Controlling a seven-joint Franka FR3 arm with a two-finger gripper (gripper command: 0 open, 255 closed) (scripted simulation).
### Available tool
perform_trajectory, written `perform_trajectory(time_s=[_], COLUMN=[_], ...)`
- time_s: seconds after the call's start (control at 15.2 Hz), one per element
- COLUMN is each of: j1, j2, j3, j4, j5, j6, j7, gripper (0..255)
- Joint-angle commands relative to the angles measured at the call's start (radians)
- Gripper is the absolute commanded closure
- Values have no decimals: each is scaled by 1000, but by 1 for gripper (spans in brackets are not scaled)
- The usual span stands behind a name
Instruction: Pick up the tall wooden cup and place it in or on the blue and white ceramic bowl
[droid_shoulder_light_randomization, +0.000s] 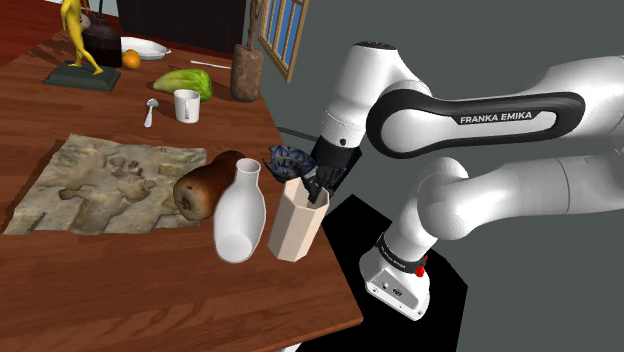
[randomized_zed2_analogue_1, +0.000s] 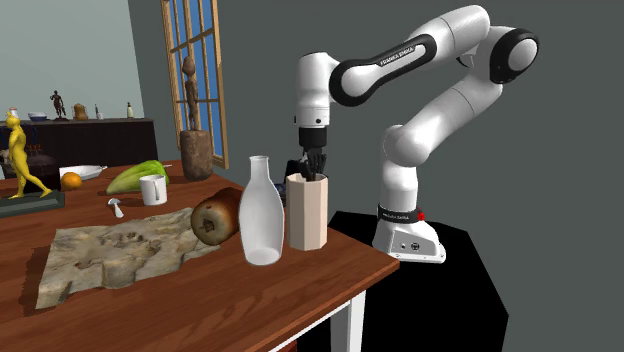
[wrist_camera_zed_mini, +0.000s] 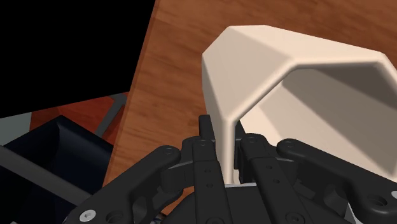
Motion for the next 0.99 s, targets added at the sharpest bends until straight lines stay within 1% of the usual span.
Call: perform_trajectory(time_s=[0.0, 0.92], j1=[-2, -27], j2=[-11, -53], j3=[-7, -61], j4=[16, 183], j5=[-7, -63], j6=[-27, -233], j7=[1, 7], gripper=[255, 255])
